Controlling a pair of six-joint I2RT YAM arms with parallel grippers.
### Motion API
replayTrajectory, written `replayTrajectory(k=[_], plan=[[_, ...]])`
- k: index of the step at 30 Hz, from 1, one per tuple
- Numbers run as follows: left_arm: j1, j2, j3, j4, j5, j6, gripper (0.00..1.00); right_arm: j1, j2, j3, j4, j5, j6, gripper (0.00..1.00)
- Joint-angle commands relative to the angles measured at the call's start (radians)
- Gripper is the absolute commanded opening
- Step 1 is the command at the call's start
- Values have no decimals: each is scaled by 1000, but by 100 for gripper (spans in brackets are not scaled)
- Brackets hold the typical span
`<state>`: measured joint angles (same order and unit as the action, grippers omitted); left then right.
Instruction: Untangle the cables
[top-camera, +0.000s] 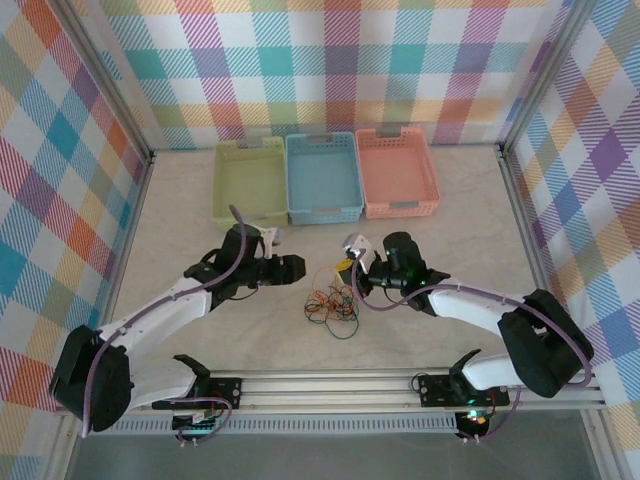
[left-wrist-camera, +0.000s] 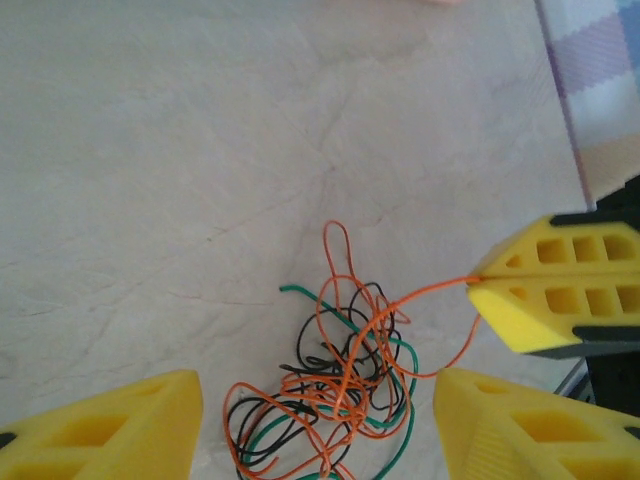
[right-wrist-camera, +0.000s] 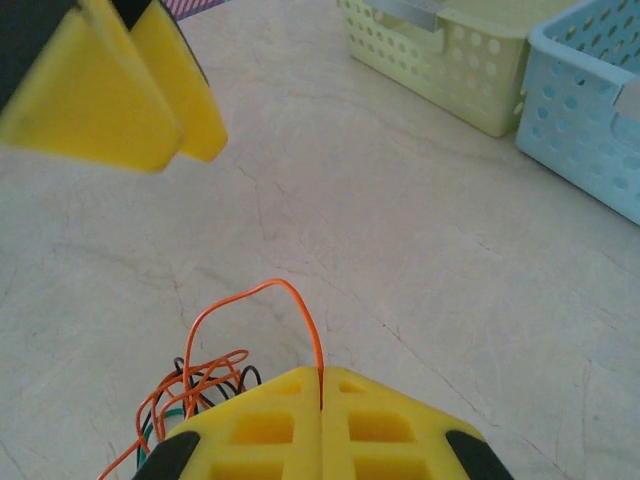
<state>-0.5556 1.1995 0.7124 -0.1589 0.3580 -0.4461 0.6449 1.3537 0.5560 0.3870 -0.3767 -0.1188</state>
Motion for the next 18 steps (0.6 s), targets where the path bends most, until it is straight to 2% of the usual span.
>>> replayTrajectory(k=[1, 6, 11, 15, 18], plan=[[-57, 50, 79, -38, -9, 84, 62, 6, 5, -8, 110, 14, 66, 0], [-147, 147, 172, -157, -137, 170, 62, 7, -3, -24, 122, 25, 77, 0], [-199, 260, 260, -231, -236, 204, 61, 7, -8, -39, 138, 30, 77, 0], [-214, 326, 324, -282, -336, 177, 59, 6, -10, -49, 152, 43, 83, 0], [-214, 335, 345, -262, -340, 146, 58, 6, -9, -50, 157, 38, 84, 0]])
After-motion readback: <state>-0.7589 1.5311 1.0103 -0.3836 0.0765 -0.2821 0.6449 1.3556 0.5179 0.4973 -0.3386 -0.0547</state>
